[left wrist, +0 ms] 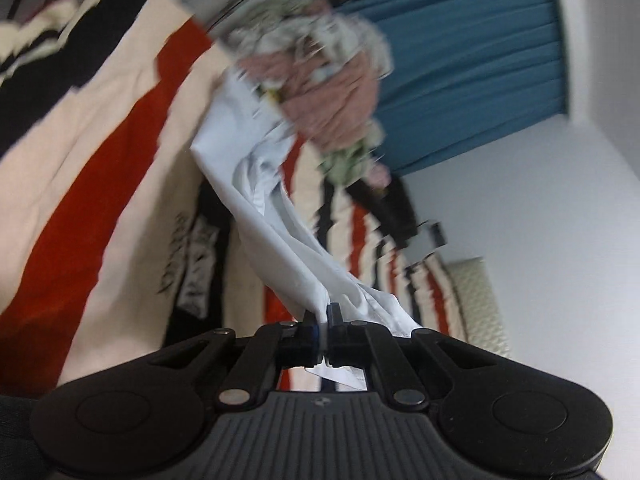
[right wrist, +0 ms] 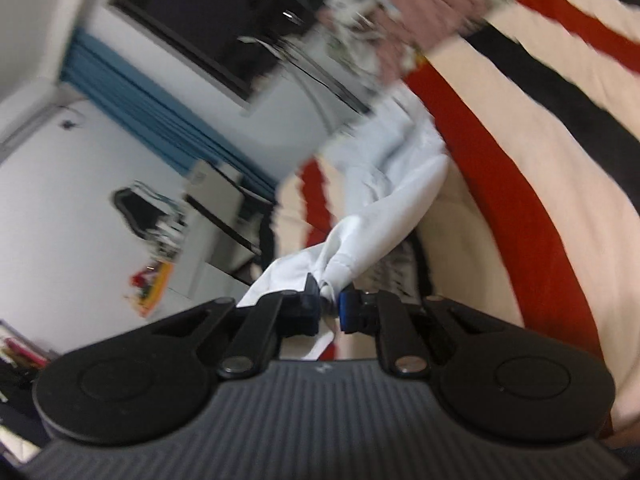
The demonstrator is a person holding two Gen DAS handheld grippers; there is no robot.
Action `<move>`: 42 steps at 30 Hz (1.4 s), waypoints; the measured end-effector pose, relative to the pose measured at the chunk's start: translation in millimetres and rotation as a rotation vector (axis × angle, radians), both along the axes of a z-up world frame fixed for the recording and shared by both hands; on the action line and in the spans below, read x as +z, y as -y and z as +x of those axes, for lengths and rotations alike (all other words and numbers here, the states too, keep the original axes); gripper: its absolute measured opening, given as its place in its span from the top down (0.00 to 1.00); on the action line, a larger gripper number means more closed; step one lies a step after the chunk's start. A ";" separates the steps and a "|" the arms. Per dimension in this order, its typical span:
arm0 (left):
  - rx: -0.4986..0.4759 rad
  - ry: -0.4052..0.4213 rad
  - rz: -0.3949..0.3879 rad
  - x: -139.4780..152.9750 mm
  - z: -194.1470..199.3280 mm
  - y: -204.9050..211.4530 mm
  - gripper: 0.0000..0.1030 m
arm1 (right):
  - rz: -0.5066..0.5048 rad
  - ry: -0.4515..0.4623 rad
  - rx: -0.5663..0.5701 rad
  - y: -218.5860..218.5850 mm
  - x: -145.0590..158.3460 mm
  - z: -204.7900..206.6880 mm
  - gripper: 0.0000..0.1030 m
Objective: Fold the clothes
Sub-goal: 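Lift the hem with the left gripper toward the collar while the right gripper grasps the hem too, then lay the hem over the collar with both grippers and release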
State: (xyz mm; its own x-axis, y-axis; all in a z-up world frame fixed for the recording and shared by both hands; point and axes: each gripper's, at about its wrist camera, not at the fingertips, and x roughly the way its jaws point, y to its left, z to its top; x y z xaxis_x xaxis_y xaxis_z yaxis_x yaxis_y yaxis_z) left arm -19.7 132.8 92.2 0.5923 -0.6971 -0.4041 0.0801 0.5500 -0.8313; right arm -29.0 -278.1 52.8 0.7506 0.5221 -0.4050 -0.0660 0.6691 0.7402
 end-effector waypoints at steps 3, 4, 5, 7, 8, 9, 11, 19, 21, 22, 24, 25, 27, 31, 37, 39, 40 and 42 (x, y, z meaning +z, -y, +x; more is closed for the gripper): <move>-0.008 0.020 -0.004 14.2 -35.4 -6.9 0.96 | 0.005 0.042 0.020 -1.4 12.6 -12.2 0.88; -0.023 0.003 0.005 11.7 -47.3 -7.3 0.96 | 0.000 0.043 0.027 -2.5 10.1 -20.7 0.88; -0.039 -0.015 0.014 8.9 -59.2 -7.4 0.96 | -0.006 0.039 0.033 -3.1 5.8 -30.3 0.88; -0.052 -0.076 0.019 -5.8 -79.2 -10.9 0.97 | -0.021 0.010 0.040 -2.6 -9.5 -52.5 0.88; -0.045 -0.108 0.026 -17.0 -86.9 -13.5 0.97 | -0.017 -0.018 0.035 -3.0 -20.1 -61.4 0.88; -0.036 -0.140 0.035 -28.4 -94.5 -16.1 0.98 | -0.008 -0.051 0.030 -2.5 -32.4 -69.9 0.88; -0.040 -0.206 0.020 -48.2 -102.4 -19.6 0.98 | 0.027 -0.113 0.019 0.4 -57.5 -81.5 0.89; -0.034 -0.264 0.025 -75.7 -33.7 -18.9 0.98 | 0.110 -0.143 -0.030 9.4 -77.0 -57.6 0.88; -0.007 -0.238 0.038 -68.7 -7.0 -14.8 0.98 | 0.107 -0.131 -0.050 9.9 -69.1 -32.1 0.88; 0.003 -0.220 0.048 -61.9 6.4 -11.5 0.98 | 0.090 -0.122 -0.060 9.7 -64.7 -14.6 0.88; 0.026 -0.180 0.090 -50.6 39.2 -4.8 0.98 | 0.049 -0.108 -0.078 9.9 -59.1 19.3 0.88; 0.039 -0.162 0.114 -44.5 55.5 -1.9 0.98 | 0.022 -0.102 -0.082 7.7 -57.8 38.4 0.88; 0.069 -0.125 0.161 -36.9 87.1 5.3 0.98 | -0.031 -0.095 -0.093 1.7 -57.3 76.1 0.88; 0.120 -0.056 0.294 -40.9 148.0 22.7 0.98 | -0.088 -0.089 -0.109 -6.8 -72.3 149.1 0.88; 0.126 0.024 0.489 -80.2 230.7 48.0 0.98 | -0.281 -0.077 -0.068 -25.4 -115.6 241.3 0.88; 0.126 0.024 0.533 -104.7 257.5 56.8 0.98 | -0.339 -0.075 -0.050 -29.7 -132.4 263.0 0.87; 0.123 0.023 0.552 -117.0 269.0 61.2 0.98 | -0.364 -0.072 -0.041 -31.5 -140.4 271.4 0.87; 0.115 0.024 0.578 -138.8 283.0 66.7 0.98 | -0.402 -0.061 -0.027 -34.2 -154.7 282.0 0.87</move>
